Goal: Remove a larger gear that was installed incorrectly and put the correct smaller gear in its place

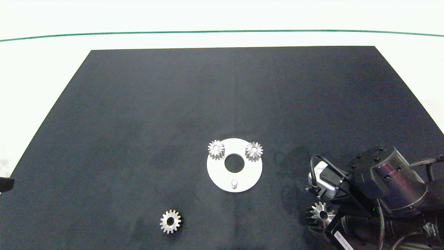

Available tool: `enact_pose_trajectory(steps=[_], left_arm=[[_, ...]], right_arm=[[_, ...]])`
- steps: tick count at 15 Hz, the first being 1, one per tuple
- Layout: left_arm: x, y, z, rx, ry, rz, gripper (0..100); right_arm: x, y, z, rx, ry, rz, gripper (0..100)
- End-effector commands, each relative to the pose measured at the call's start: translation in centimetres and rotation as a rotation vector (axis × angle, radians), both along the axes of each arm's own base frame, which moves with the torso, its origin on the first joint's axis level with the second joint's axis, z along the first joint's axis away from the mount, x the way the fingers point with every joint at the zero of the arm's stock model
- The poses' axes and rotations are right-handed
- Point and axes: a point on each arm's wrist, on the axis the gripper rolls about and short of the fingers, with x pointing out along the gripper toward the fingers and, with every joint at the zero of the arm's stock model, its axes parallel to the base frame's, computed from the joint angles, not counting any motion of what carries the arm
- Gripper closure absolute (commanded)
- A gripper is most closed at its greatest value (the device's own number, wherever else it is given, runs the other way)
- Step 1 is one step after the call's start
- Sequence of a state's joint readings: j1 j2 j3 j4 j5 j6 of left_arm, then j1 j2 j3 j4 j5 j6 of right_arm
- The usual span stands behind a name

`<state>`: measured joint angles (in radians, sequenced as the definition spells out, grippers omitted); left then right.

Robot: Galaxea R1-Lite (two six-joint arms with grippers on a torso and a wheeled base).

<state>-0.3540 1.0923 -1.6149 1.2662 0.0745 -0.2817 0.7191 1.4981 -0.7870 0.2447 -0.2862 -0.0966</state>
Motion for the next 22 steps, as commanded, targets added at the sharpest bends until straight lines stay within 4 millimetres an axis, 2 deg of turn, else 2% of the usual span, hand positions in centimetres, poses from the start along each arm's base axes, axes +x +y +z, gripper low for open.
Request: enact_pose_trajectory(steps=[1, 3, 6, 8, 11, 12, 13, 16, 18, 20, 21, 22], left_arm=[[0.0, 0.0, -0.1, 0.002, 0.009, 0.002, 0], [0.3, -0.1, -0.1, 0.003, 0.015, 0.004, 0], [1.1, -0.4, -0.3, 0.01, 0.04, 0.002, 0], [1.9, -0.7, -0.7, 0.02, 0.071, 0.001, 0], [3.0, -1.1, -1.4, 0.027, 0.104, 0.001, 0], [3.6, -1.4, -1.8, 0.031, 0.122, -0.003, 0], [3.9, -1.7, -1.9, 0.03, 0.132, -0.013, 0], [6.0, -2.7, -2.2, -0.05, 0.14, 0.057, 0], [7.9, -3.8, -3.4, -0.099, 0.14, 0.086, 0], [7.5, -6.0, -4.4, -0.128, 0.196, 0.021, 0], [7.4, -6.1, -4.7, -0.114, 0.2, 0.021, 0], [7.6, -6.2, -6.2, -0.013, 0.205, 0.085, 0]], right_arm=[[-0.3, -0.1, 0.6, 0.016, -0.021, 0.004, 0], [-0.7, -0.5, 1.3, 0.037, -0.045, 0.004, 0], [0.3, -0.2, 2.2, 0.071, -0.06, -0.039, 0], [1.1, -1.0, 3.4, 0.076, -0.06, -0.104, 0], [1.3, -3.0, 7.0, 0.103, -0.031, -0.244, 0], [1.1, -4.4, 9.3, 0.113, -0.012, -0.326, 0], [1.2, -5.2, 10.4, 0.108, -0.003, -0.367, 0], [1.0, -5.7, 11.7, 0.141, -0.006, -0.408, 0], [0.7, -5.8, 12.3, 0.167, 0.002, -0.395, 0], [1.4, -5.7, 12.2, 0.194, 0.037, -0.405, 0], [1.9, -5.8, 12.2, 0.208, 0.052, -0.413, 0], [2.2, -6.7, 12.9, 0.285, 0.102, -0.394, 0]])
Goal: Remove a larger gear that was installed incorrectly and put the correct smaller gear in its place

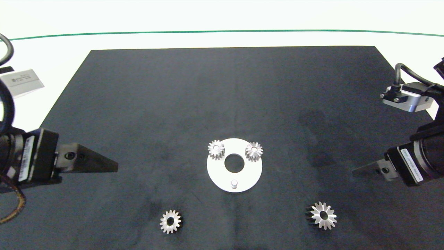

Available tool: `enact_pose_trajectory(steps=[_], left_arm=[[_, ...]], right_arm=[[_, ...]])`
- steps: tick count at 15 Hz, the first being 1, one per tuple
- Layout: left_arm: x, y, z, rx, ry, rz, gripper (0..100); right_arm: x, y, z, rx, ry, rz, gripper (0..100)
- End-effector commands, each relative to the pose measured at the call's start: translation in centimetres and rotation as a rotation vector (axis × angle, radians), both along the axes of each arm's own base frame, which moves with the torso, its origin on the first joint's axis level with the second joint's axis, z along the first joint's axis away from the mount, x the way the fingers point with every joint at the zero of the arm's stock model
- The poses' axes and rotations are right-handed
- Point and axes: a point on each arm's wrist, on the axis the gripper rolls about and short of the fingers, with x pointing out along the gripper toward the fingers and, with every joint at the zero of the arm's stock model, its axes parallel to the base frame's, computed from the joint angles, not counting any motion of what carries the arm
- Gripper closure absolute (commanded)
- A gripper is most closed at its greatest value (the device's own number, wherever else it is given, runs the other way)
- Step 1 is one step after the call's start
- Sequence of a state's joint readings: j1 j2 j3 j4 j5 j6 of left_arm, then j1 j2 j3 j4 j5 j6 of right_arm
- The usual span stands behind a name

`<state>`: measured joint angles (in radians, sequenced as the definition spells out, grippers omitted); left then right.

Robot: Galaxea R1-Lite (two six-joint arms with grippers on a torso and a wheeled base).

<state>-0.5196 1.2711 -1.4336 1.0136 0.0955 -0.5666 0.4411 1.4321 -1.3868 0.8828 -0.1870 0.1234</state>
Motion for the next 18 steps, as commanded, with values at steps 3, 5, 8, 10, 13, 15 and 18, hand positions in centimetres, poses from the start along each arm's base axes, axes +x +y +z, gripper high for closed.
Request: enact_pose_trajectory(steps=[3, 5, 8, 10, 13, 15, 18], left_arm=[[1.4, -1.8, -5.8, 0.162, 0.033, 0.054, 0], [1.2, -2.8, -6.8, 0.155, 0.011, -0.002, 0], [0.3, -3.8, -7.1, 0.168, 0.007, -0.082, 0], [-0.1, -4.5, -7.5, 0.18, 0.017, -0.127, 0], [1.1, -7.1, -8.9, 0.249, -0.01, -0.123, 0], [2.2, -8.3, -9.6, 0.257, 0.002, -0.116, 0], [2.9, -9.2, -10.7, 0.291, 0.036, -0.112, 0]], right_arm=[[-1.0, -2.9, 2.0, 0.066, 0.036, 0.022, 0], [-1.7, -3.5, 2.4, 0.06, 0.009, 0.026, 0], [-1.8, -3.4, 2.4, 0.059, 0.009, 0.03, 0], [-1.8, -3.5, 2.4, 0.055, 0.011, 0.03, 0], [-1.7, -3.5, 2.2, 0.051, 0.017, 0.03, 0], [-1.7, -3.5, 2.2, 0.052, 0.017, 0.031, 0], [-1.7, -3.4, 2.2, 0.041, 0.017, 0.044, 0]])
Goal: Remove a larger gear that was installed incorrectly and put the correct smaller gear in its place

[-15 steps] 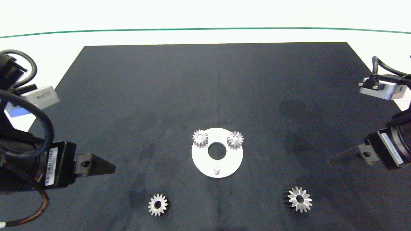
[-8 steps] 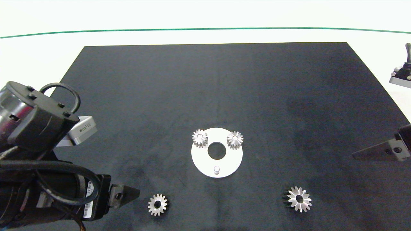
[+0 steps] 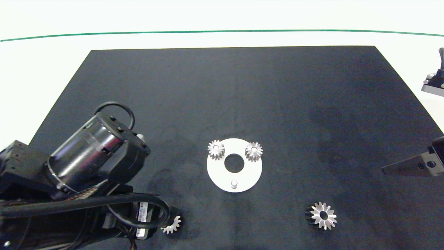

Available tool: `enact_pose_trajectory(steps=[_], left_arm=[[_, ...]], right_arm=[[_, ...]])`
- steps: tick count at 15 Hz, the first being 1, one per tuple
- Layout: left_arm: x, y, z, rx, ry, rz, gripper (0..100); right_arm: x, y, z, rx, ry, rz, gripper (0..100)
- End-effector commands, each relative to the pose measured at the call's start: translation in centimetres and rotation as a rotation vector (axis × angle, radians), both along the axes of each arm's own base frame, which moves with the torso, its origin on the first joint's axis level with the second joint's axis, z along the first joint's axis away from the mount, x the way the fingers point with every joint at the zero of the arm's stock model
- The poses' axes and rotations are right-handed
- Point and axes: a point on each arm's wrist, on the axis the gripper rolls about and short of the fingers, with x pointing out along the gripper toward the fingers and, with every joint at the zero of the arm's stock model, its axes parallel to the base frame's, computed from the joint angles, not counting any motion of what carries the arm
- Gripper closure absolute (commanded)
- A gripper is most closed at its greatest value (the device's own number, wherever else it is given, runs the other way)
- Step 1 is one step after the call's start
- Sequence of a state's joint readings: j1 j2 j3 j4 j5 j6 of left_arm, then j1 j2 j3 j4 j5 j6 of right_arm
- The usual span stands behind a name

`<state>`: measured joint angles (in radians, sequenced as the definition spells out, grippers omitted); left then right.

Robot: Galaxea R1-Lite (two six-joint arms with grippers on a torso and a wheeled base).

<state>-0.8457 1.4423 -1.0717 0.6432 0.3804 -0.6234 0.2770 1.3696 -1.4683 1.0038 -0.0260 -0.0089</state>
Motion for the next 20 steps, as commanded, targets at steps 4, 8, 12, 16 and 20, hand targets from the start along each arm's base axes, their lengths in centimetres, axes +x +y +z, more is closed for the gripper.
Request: enact_pose_trajectory(steps=[4, 8, 12, 16, 20], left_arm=[[1.3, -1.6, -2.1, 0.06, 0.058, 0.006, 0], [1.8, -2.2, -3.2, 0.088, 0.091, 0.014, 0], [1.8, -2.0, -3.9, 0.099, 0.103, 0.022, 0], [1.7, -1.9, -5.0, 0.094, 0.098, 0.023, 0], [1.8, -2.0, -5.0, 0.09, 0.097, 0.021, 0]], right_arm=[[0.2, 0.0, -0.2, -0.011, 0.011, 0.009, 0], [0.1, 0.0, -0.3, -0.013, 0.016, 0.012, 0], [0.1, 0.0, -0.5, -0.019, 0.022, 0.019, 0], [0.1, 0.1, -0.6, -0.021, 0.023, 0.022, 0], [0.1, 0.1, -0.6, -0.021, 0.025, 0.025, 0]])
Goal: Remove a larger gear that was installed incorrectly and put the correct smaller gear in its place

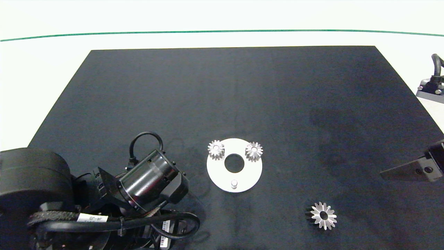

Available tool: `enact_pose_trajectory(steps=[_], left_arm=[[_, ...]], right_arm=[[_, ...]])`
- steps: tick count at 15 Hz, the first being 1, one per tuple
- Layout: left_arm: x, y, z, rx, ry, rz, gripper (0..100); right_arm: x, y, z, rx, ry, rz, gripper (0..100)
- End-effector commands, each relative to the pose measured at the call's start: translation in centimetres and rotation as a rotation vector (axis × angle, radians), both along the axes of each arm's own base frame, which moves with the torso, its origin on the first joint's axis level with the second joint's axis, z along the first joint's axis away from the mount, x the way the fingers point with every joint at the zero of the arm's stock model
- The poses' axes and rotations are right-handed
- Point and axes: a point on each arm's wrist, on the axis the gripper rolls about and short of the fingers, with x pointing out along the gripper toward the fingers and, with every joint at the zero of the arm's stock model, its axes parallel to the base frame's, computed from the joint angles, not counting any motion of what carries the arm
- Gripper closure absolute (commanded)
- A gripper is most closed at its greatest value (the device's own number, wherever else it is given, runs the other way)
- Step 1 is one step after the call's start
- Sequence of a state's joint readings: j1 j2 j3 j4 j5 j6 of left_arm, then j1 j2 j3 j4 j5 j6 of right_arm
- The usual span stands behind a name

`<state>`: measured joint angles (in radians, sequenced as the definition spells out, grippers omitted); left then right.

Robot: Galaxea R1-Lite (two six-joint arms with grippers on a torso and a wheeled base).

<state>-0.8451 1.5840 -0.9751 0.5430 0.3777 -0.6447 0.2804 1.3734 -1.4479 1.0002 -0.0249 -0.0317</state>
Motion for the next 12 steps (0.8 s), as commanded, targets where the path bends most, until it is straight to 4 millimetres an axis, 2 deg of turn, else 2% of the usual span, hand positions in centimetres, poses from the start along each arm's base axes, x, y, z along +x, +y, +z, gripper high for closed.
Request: enact_pose_trajectory(steps=[1, 7, 12], left_arm=[[0.38, -0.38, -0.46, 0.001, 0.001, 0.005, 0], [1.06, -0.79, -1.0, -0.004, -0.005, 0.015, 1], [1.1, -0.78, -1.02, -0.016, -0.005, 0.031, 10]], right_arm=[[-0.03, 0.03, -0.09, -0.002, 0.008, 0.002, 0], [-0.01, 0.0, -0.08, -0.002, 0.007, 0.001, 0], [-0.01, 0.01, -0.08, 0.002, 0.008, 0.004, 0]])
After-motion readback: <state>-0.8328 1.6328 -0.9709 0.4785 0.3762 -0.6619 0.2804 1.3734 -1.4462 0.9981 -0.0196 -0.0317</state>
